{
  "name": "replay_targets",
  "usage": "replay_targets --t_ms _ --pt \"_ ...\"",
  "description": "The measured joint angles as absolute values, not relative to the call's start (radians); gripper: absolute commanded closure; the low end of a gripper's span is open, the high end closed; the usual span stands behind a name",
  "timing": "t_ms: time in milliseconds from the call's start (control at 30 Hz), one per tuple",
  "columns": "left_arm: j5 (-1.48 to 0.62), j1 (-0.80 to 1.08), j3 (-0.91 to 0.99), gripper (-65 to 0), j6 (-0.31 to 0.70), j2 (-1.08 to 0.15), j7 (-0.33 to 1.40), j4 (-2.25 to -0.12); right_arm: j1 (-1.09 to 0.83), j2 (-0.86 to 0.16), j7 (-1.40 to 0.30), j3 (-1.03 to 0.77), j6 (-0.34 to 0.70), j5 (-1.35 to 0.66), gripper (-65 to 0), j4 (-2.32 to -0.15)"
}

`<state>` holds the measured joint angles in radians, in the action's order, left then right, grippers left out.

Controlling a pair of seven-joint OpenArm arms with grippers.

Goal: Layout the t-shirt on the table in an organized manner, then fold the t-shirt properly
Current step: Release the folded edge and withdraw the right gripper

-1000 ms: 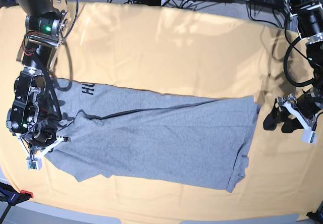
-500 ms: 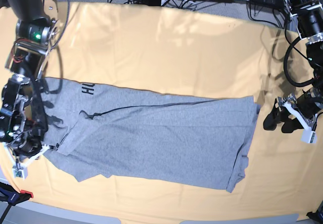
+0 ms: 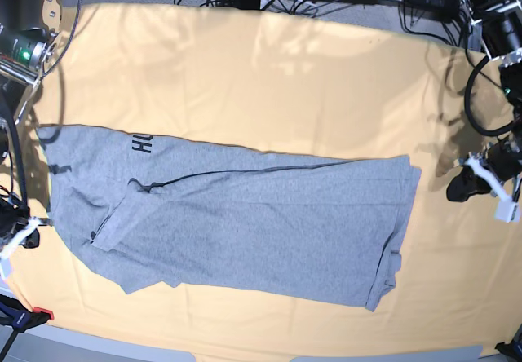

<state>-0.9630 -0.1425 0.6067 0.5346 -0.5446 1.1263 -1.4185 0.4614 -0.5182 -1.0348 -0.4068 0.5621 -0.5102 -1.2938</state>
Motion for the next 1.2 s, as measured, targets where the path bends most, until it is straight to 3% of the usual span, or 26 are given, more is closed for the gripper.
replay_targets --t_ms 167,300,433,500,733,833,1200 --pt "-1.084 -0.062 0.751 0.0 0.549 -0.543 1.176 -1.419 0.428 -0.527 -1.053 -0.514 0.593 -0.566 0.0 -1.294" --pt "-1.100 0.009 0.757 -1.6 0.561 -0.527 1.182 -1.419 0.403 -0.529 -1.068 -0.539 0.619 -0.616 0.0 -1.295" --pt "-1.062 0.017 0.754 -37.7 0.558 -0.477 1.171 -1.419 0.394 -0.529 -1.105 -0.539 0.625 -0.621 0.0 -1.295" --pt "-1.064 0.017 0.738 -45.8 0.551 -0.450 1.171 -1.419 0.397 -0.529 -1.103 -0.539 0.621 -0.622 0.0 -1.295" --pt "-0.925 0.013 0.532 -45.8 0.542 -0.411 1.082 -1.420 0.396 -0.529 -1.104 -0.539 0.617 -0.622 0.0 -1.295" --pt "-0.883 0.011 0.479 -45.8 0.479 -0.416 0.993 -1.422 0.396 -0.529 -1.104 -0.539 0.617 -0.622 0.0 -1.295" --pt "-0.829 -0.001 0.466 -45.8 0.478 -0.392 0.917 -1.421 0.396 -0.529 -1.103 -0.539 0.617 -0.622 0.0 -1.295"
